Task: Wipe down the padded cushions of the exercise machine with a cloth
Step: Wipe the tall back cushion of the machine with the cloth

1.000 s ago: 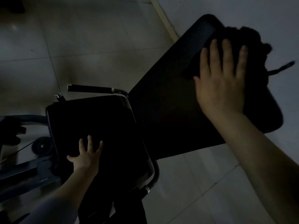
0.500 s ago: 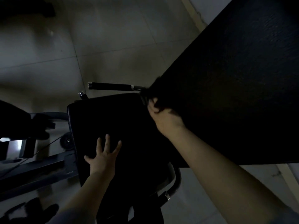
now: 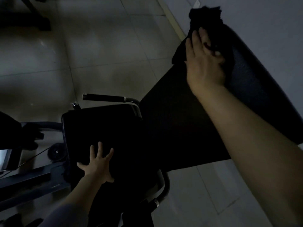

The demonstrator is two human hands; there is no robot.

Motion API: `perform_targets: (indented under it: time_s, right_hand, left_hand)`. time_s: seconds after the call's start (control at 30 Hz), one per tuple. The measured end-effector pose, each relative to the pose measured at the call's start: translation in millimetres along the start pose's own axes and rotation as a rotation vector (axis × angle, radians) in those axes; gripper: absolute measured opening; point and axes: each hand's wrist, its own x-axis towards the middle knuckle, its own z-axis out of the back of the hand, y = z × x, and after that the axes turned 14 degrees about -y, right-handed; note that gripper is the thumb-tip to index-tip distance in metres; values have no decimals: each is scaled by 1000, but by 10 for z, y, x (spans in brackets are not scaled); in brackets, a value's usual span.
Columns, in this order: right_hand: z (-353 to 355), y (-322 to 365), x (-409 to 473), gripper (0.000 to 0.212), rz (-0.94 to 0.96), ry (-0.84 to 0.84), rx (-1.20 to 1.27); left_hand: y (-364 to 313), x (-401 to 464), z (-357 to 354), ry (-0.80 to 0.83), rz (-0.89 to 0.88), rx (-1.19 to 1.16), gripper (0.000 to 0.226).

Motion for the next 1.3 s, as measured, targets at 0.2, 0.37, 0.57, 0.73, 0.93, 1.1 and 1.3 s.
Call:
perform_targets:
  time_s: [0.2, 0.37, 0.57, 0.73, 0.93, 1.1, 1.3]
  right_hand:
    - [-569, 882, -1552, 63, 284, 111, 29]
    - [-479, 1044, -2575, 62, 299, 403, 123]
    - [182, 34, -2096, 52, 14, 56, 250]
    - [442, -629, -1868, 48, -173, -287, 147]
    - [-55, -36, -2264, 45, -50, -400, 75]
    - [-292, 518, -2483, 41, 145, -216, 378]
    - [-277, 1116, -2625, 38, -132, -79, 926]
  left_hand:
    - [26, 30, 8, 42, -29, 10, 110]
    - [17, 60, -89, 19, -32, 16, 111]
    - [-32, 1, -74, 15, -16, 47, 115]
    - [-26, 15, -138, -44, -12, 67, 121]
    - [6, 66, -183, -43, -6, 42, 119]
    - [44, 57, -227, -87, -30, -8, 113]
    - [274, -458, -581, -592, -29, -407, 66]
